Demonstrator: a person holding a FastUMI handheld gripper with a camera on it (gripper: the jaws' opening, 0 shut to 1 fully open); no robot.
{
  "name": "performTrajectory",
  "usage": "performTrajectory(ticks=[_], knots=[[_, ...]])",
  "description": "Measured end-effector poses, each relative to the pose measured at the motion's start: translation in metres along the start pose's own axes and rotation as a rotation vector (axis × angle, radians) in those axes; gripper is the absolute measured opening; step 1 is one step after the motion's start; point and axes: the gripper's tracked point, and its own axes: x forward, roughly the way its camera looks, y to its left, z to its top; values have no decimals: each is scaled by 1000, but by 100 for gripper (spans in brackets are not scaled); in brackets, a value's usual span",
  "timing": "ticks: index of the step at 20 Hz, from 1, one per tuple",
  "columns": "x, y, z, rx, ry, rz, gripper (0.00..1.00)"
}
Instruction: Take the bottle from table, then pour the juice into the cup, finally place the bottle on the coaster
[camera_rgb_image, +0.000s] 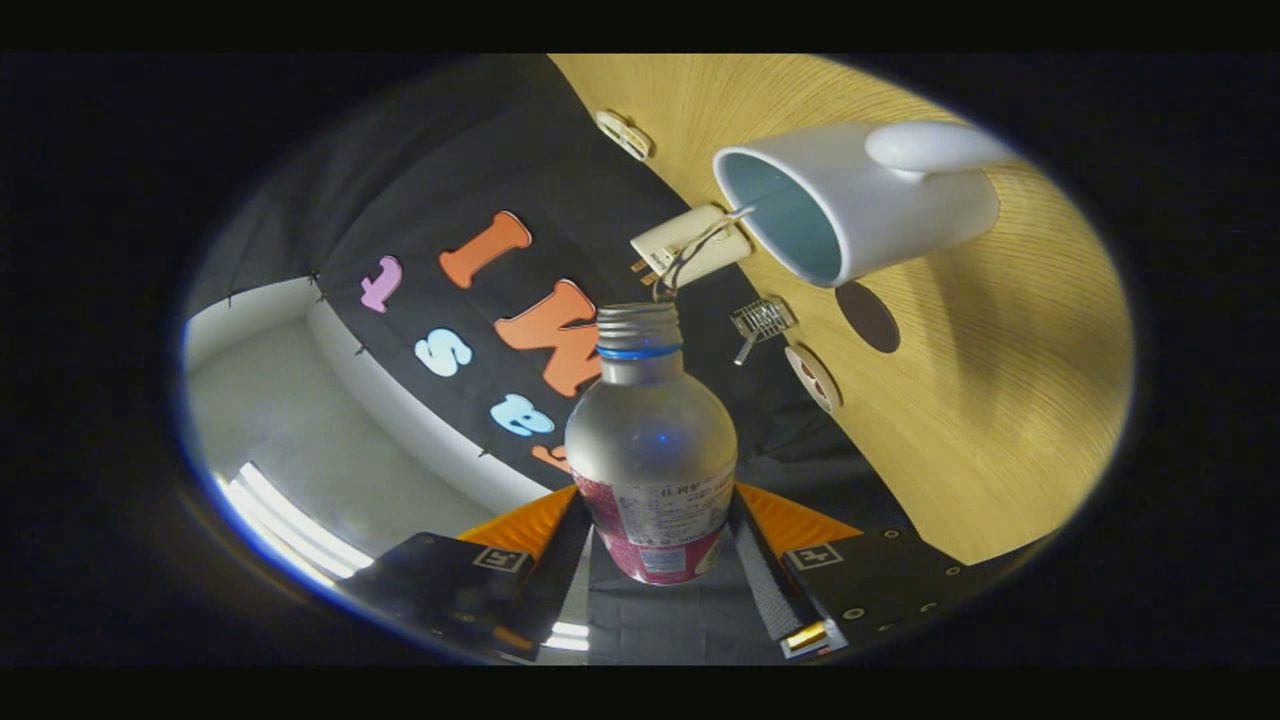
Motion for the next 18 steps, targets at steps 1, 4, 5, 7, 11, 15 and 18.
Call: performTrajectory(ticks=[1,4,5,7,11,15,18], knots=[[0,2,-1,12,3,3,78],[-2,5,0,30,4,12,78],[-2,6,0,35,5,14,78],[-2,7,-2,39,4,18,78],[-3,9,-6,71,11,19,78],[-5,13,-5,98,16,25,78],[-6,15,-4,121,16,31,78]])
